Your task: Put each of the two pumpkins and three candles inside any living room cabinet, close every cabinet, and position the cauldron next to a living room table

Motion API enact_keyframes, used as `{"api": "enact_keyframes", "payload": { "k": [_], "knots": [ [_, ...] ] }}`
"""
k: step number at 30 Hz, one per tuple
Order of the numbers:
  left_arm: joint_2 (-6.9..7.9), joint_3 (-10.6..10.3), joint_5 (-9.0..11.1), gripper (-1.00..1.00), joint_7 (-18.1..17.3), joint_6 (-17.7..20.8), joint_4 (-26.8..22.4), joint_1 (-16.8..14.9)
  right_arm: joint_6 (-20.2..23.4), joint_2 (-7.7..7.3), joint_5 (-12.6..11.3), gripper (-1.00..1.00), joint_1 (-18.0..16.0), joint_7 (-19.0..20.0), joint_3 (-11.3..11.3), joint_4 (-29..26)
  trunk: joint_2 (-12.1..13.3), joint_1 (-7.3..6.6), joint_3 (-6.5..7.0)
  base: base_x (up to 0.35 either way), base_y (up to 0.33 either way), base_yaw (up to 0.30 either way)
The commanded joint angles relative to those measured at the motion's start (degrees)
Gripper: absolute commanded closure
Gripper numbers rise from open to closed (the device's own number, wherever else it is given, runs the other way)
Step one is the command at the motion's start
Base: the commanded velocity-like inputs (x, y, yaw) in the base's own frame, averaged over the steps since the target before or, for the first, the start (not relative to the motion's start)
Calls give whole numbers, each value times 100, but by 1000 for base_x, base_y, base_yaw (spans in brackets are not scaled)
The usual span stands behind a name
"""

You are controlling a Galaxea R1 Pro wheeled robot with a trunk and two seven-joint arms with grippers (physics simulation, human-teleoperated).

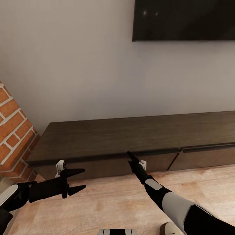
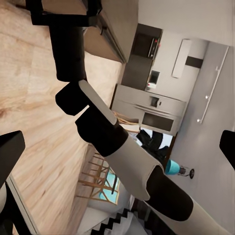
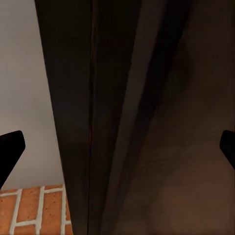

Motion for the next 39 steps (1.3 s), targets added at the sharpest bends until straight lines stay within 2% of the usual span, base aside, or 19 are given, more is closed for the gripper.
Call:
{"api": "enact_keyframes", "payload": {
  "k": [1,39],
  "knots": [
    [4,-4,61,-100,47,4,-3,-4,24,1,-59,-100,-6,27,35,10,-2,-1,-4,118,0,0],
    [11,2,61,-100,37,4,-1,-4,60,1,-95,-100,-6,-39,0,17,-2,-1,-4,-1,0,0]
  ]
}}
